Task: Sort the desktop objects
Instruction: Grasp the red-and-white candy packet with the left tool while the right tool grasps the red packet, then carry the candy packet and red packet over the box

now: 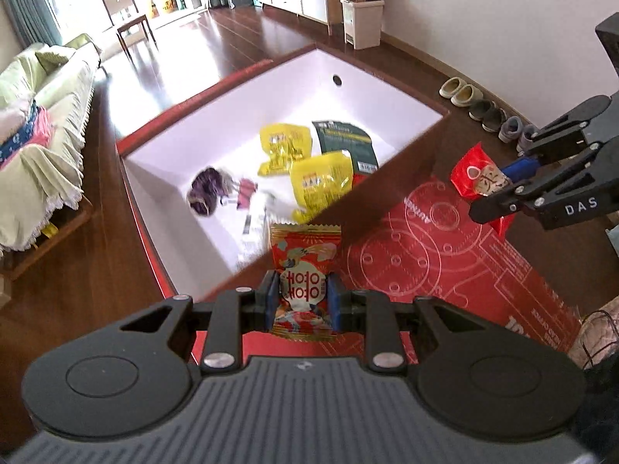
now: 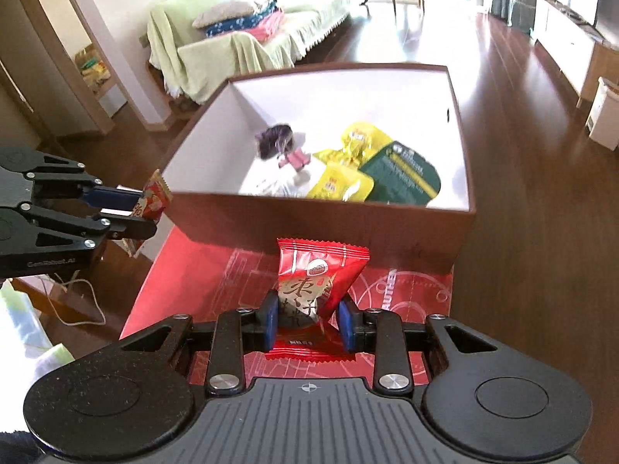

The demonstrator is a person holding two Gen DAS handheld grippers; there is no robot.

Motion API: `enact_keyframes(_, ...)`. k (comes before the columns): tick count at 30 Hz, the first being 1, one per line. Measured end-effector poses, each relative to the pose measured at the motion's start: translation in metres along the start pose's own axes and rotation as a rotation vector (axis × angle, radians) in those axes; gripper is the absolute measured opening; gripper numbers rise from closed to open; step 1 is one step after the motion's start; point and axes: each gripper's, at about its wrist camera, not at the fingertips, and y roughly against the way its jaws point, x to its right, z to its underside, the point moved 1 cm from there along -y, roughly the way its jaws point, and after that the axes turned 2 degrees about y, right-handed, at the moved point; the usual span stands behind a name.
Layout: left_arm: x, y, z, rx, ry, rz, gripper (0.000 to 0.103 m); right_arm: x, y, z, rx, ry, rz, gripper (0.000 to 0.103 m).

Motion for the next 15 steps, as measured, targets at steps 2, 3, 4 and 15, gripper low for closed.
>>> enact_keyframes(2,-0.001,0.000,-0.006,0.006,-0.005,-0.011,0.022,0.000,0.004,-0.004,0.009,-0.002,0.001,0.030)
enact_keyframes(3,-0.002,0.000,-0.009,0.009,-0.006,-0.015,0.022,0.001,0.005,-0.006,0.011,-0.003,0.003,0.030)
enact_keyframes(4,-0.003,0.000,-0.012,0.013,-0.007,-0.019,0.022,0.002,0.006,-0.009,0.013,-0.003,0.004,0.030)
enact_keyframes(15,-0.022,-0.011,-0.039,0.030,-0.026,-0.055,0.022,0.012,0.018,-0.051,0.078,0.013,0.042,0.030)
